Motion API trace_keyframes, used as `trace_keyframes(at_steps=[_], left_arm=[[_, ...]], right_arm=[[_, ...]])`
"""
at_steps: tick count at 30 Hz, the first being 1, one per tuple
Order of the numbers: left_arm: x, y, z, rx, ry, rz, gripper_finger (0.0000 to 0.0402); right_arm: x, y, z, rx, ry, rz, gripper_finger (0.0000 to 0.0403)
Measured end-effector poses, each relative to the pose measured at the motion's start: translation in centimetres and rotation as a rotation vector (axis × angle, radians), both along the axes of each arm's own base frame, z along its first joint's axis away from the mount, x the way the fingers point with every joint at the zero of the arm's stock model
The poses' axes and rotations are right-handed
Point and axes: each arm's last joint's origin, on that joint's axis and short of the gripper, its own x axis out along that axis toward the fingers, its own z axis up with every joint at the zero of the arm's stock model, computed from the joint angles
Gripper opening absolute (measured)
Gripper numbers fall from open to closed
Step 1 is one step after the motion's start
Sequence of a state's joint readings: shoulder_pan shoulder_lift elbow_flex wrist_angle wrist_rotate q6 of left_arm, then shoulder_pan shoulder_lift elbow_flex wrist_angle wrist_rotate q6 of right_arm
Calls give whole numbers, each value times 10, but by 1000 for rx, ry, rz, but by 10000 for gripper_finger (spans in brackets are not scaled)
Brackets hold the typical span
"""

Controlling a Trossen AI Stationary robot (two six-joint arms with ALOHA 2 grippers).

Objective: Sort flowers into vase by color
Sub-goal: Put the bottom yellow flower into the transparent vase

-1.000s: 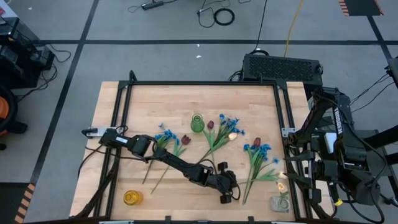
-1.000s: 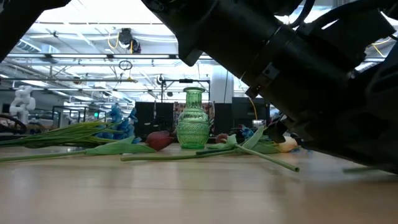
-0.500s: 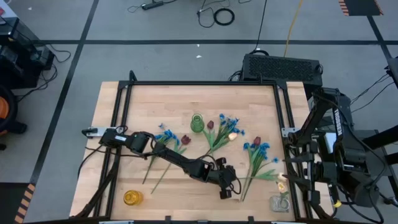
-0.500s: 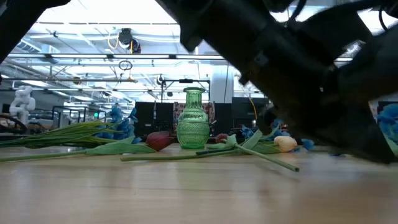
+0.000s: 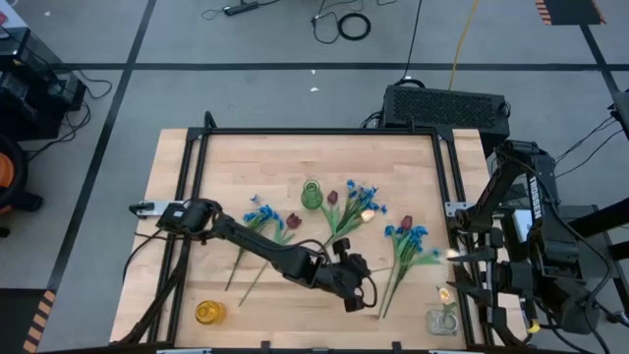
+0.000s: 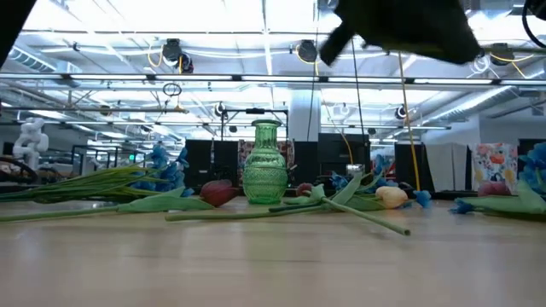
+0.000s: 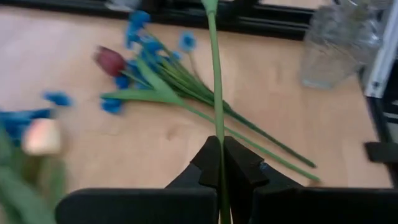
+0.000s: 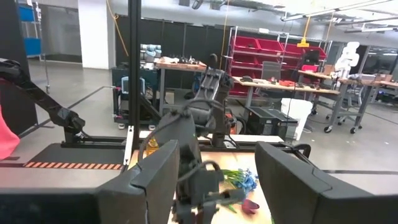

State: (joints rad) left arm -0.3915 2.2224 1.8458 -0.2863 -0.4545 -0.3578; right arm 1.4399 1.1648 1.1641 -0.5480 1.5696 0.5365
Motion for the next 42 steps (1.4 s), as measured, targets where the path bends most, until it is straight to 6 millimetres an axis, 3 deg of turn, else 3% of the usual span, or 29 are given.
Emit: trace_keyframes(at_steps=[5, 9, 15, 24, 28, 32, 42], left_arm=[[-14, -3, 24, 111, -57, 132, 11], [-21, 4, 47, 206, -120, 250, 11], [-37, 17, 92, 210, -221, 330, 11], [-81, 4, 173, 212, -434, 269, 11], [-86, -11, 196, 206, -585, 84, 11], [-71, -25, 193, 136, -764, -113, 11], [-15, -27, 129, 140, -980, -171, 11]], right_arm=[[0, -1, 1, -22, 3, -2, 203], [2, -10, 22, 14, -4, -20, 203], [3, -11, 39, 64, -10, -22, 203], [3, -11, 43, -22, 2, -22, 203], [5, -13, 40, -71, 10, -31, 203], [6, -14, 40, -83, 14, -32, 203], [16, -8, 49, -26, 39, 158, 203]])
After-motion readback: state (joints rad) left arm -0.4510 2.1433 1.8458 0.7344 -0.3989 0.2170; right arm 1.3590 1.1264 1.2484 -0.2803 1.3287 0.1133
